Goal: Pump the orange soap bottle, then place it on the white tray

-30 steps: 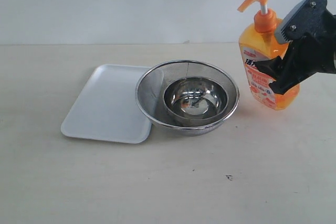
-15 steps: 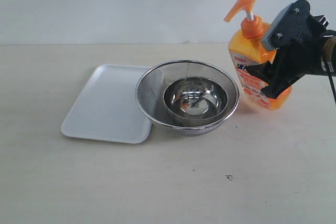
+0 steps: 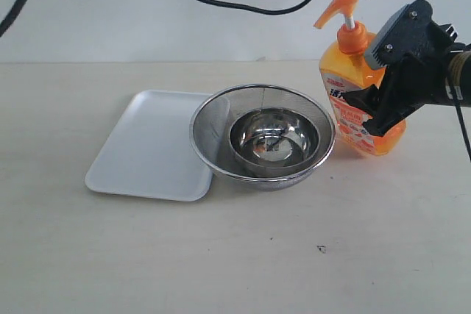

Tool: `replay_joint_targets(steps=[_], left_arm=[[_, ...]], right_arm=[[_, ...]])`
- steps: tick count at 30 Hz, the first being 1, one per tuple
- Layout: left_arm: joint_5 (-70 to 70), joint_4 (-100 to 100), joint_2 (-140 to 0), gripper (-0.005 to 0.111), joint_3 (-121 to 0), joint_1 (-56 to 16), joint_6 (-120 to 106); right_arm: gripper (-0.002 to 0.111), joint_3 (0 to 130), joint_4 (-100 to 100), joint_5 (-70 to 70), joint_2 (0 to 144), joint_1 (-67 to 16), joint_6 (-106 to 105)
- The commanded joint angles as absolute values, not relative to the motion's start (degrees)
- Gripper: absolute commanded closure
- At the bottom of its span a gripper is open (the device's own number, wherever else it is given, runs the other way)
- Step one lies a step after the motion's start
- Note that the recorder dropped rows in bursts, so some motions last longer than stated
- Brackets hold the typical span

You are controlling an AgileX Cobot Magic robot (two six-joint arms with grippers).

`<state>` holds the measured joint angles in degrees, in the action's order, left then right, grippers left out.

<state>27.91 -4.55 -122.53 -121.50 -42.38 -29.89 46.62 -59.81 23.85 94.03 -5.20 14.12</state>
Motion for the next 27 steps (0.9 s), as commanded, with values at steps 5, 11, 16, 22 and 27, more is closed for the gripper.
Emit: replay_joint_targets(steps=[5, 11, 16, 22, 27], left_arm=[[28.61, 6.09, -123.16, 0.102, -121.29, -42.67, -16.40], [34.15, 7.02, -121.49, 0.102, -121.29, -43.33, -14.71], [37.41, 6.74, -117.84, 0.102, -121.29, -43.70, -15.11], [45.93, -2.66, -116.17, 0.102, -121.29, -43.70, -24.45], [48.07, -6.70, -116.62, 0.102, -121.29, -43.70, -27.07]], right_arm=[[0.108, 47.45, -59.02, 26.23, 93.30, -5.19, 14.51], [0.108, 47.45, -59.02, 25.82, 93.30, -5.19, 14.49], [0.108, 47.45, -59.02, 25.16, 93.30, -5.19, 14.49], [0.108, 47.45, -59.02, 25.84, 93.30, -5.19, 14.49], [0.108, 47.45, -59.02, 25.95, 93.30, -5.19, 14.49]])
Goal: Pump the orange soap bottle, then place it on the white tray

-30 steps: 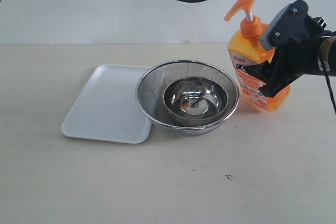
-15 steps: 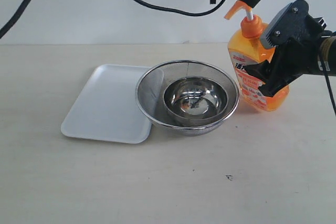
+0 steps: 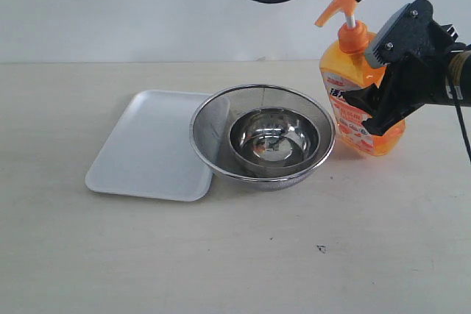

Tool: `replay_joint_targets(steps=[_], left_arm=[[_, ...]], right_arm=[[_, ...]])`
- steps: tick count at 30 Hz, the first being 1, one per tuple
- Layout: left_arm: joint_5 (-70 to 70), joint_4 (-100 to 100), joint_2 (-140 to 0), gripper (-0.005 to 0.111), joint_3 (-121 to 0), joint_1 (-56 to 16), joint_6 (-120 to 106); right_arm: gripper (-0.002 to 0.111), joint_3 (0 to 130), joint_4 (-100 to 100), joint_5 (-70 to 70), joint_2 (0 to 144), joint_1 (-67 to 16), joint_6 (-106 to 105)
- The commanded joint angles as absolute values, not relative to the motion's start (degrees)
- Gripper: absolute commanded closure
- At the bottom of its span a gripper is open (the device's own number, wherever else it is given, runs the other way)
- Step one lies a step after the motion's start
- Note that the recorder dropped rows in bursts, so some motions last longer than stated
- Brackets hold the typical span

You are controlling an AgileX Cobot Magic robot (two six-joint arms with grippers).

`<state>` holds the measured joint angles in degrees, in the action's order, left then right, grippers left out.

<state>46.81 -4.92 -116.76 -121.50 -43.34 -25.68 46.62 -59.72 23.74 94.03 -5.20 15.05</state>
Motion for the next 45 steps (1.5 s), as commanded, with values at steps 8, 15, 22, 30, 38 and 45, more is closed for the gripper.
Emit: replay_joint_targets(steps=[8, 15, 22, 30, 38, 45], left_arm=[[46.21, -10.45, -118.03, 0.102, -121.29, -43.70, -29.82], [44.40, -11.61, -118.51, 0.102, -121.29, -43.70, -30.27], [43.93, -11.02, -118.51, 0.102, -121.29, -43.70, -30.27], [43.81, -9.46, -118.51, 0.102, -121.29, -43.09, -29.35], [44.82, -7.66, -118.76, 0.102, -121.29, -42.97, -29.21], [45.26, -7.55, -120.52, 0.102, -121.29, -42.97, -29.21]], right_arm=[[0.108, 47.45, -59.02, 26.71, 93.30, -5.19, 14.88], [0.108, 47.45, -59.02, 27.87, 93.30, -5.19, 15.11], [0.108, 47.45, -59.02, 27.87, 93.30, -5.19, 15.20], [0.108, 47.45, -59.28, 27.98, 93.30, -5.19, 15.86], [0.108, 47.45, -59.40, 28.50, 93.30, -5.19, 16.15], [0.108, 47.45, -59.40, 28.50, 93.30, -5.19, 16.27]])
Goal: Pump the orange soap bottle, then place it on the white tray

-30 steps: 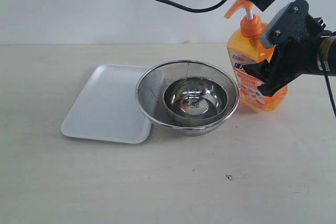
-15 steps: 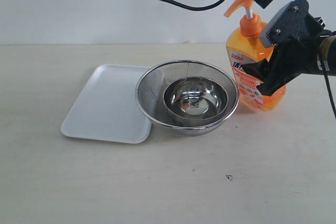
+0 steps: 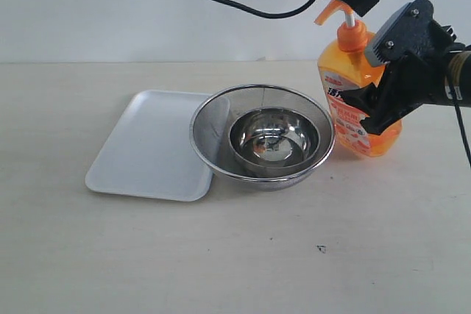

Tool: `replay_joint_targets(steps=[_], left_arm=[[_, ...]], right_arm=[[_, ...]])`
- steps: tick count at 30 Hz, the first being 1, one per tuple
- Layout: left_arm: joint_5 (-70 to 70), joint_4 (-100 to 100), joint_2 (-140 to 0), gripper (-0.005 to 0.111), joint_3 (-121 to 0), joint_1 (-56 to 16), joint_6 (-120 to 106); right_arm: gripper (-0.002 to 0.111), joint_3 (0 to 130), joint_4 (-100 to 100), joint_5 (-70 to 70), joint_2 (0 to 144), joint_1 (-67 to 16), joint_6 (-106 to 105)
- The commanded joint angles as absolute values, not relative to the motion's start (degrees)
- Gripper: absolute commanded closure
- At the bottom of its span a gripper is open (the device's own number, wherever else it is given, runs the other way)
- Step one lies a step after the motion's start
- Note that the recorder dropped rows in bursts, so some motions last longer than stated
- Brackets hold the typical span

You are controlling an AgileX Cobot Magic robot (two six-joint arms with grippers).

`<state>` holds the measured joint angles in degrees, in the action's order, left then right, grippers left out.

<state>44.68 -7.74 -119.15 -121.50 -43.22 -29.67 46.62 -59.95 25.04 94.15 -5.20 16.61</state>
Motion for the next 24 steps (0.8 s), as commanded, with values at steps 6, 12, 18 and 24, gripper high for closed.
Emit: replay_joint_targets(steps=[6, 12, 18, 24], left_arm=[[45.79, -7.55, -121.08, 0.102, -121.29, -42.97, -29.12], [46.80, -5.76, -121.53, 0.102, -121.29, -42.97, -27.23], [47.21, -5.12, -121.60, 0.102, -121.29, -42.97, -26.72], [49.46, -5.35, -122.33, 0.102, -121.29, -42.97, -26.67]], right_arm=[[0.108, 47.45, -59.40, 28.50, 93.30, -5.19, 16.39], [0.108, 47.45, -59.40, 28.50, 93.30, -5.19, 16.39], [0.108, 47.45, -59.40, 28.50, 93.30, -5.19, 16.39], [0.108, 47.45, -59.40, 28.50, 93.30, -5.19, 16.39]])
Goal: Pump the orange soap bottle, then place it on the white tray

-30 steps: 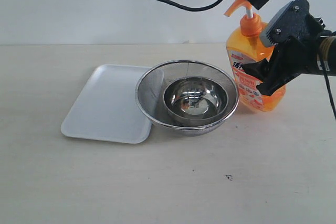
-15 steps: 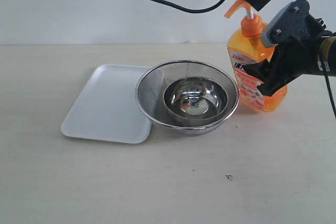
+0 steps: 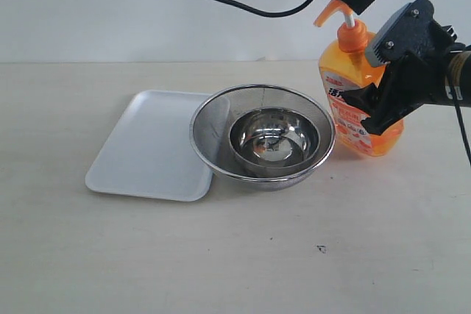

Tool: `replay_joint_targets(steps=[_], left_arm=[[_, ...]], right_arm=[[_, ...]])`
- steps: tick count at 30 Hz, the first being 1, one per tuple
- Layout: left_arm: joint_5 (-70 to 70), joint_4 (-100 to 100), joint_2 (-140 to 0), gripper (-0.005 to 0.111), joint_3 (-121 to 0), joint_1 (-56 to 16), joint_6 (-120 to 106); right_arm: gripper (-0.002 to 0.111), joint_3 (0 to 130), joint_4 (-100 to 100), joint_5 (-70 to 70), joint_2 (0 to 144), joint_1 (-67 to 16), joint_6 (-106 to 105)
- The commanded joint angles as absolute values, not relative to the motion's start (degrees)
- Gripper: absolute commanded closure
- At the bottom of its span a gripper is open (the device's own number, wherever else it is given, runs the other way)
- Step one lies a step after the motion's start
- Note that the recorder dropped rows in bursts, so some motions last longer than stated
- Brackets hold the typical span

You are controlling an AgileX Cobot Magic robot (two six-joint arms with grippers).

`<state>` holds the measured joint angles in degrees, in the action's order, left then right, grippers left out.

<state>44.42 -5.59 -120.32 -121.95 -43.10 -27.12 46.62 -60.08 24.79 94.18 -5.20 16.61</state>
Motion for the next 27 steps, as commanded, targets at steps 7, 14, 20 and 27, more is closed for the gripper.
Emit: replay_joint_targets(steps=[7, 14, 20, 27], left_arm=[[51.01, -5.47, -122.42, 0.102, -121.29, -43.19, -26.67], [51.56, -5.57, -123.23, 0.102, -121.29, -43.19, -26.67], [51.89, -6.10, -123.67, 0.102, -121.29, -43.19, -26.67], [51.89, -6.10, -123.67, 0.102, -121.29, -43.19, -26.67]], right_arm=[[0.108, 47.45, -59.29, 28.50, 93.30, -5.19, 16.37], [0.108, 47.45, -59.29, 28.50, 93.30, -5.19, 16.37], [0.108, 47.45, -59.29, 28.50, 93.30, -5.19, 16.37], [0.108, 47.45, -59.04, 28.50, 93.30, -5.19, 16.37]])
